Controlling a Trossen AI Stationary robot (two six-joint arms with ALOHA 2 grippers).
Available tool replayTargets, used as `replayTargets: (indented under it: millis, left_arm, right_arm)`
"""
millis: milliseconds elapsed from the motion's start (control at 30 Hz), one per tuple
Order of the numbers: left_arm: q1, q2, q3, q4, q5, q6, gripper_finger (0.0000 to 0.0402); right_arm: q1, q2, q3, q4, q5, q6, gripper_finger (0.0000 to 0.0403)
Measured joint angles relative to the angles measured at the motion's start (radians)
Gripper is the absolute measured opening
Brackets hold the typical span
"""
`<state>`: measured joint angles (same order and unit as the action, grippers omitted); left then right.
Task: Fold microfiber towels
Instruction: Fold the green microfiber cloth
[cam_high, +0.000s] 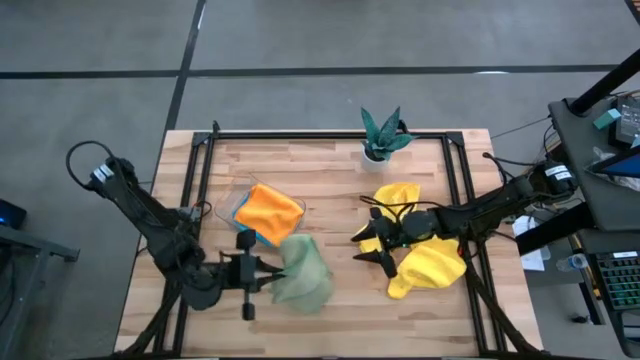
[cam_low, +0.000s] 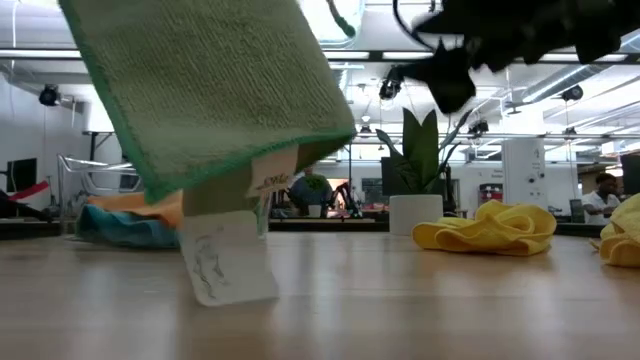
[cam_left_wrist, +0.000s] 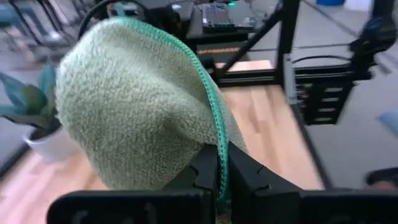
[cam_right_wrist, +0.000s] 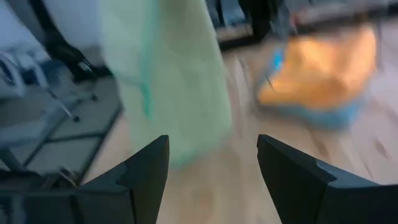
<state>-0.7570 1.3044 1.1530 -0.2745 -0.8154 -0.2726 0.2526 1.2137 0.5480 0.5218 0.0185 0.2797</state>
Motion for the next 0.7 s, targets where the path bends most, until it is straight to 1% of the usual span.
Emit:
replayTargets:
  millis: [67, 233, 333, 467, 600, 700]
  left_arm:
    - [0.018, 0.026, 0.0, 0.037, -0.01, 0.042, 0.0001]
    - [0.055, 0.072, 0.0, 0.083, -0.057, 0.047, 0.0001]
    - [0.072, 0.089, 0.0, 0.084, -0.057, 0.047, 0.0001]
    - [0.085, 0.101, 0.0, 0.089, -0.057, 0.046, 0.0001]
    - [0.09, 0.101, 0.0, 0.089, -0.057, 0.046, 0.0001]
    - [0.09, 0.101, 0.0, 0.09, -0.057, 0.047, 0.0001]
  right_arm:
    - [0.014, 0.0, 0.0, 0.073, 0.0, -0.029, 0.0233]
    - [0.031, 0.0, 0.0, 0.201, 0.008, -0.057, 0.0233]
    - [0.031, 0.0, 0.0, 0.22, 0.022, -0.075, 0.0233]
    - [0.031, 0.0, 0.0, 0.213, 0.134, -0.091, 0.0233]
    - [0.031, 0.021, 0.0, 0.246, 0.143, -0.114, 0.0233]
    - [0.031, 0.065, 0.008, 0.303, 0.142, -0.124, 0.0233]
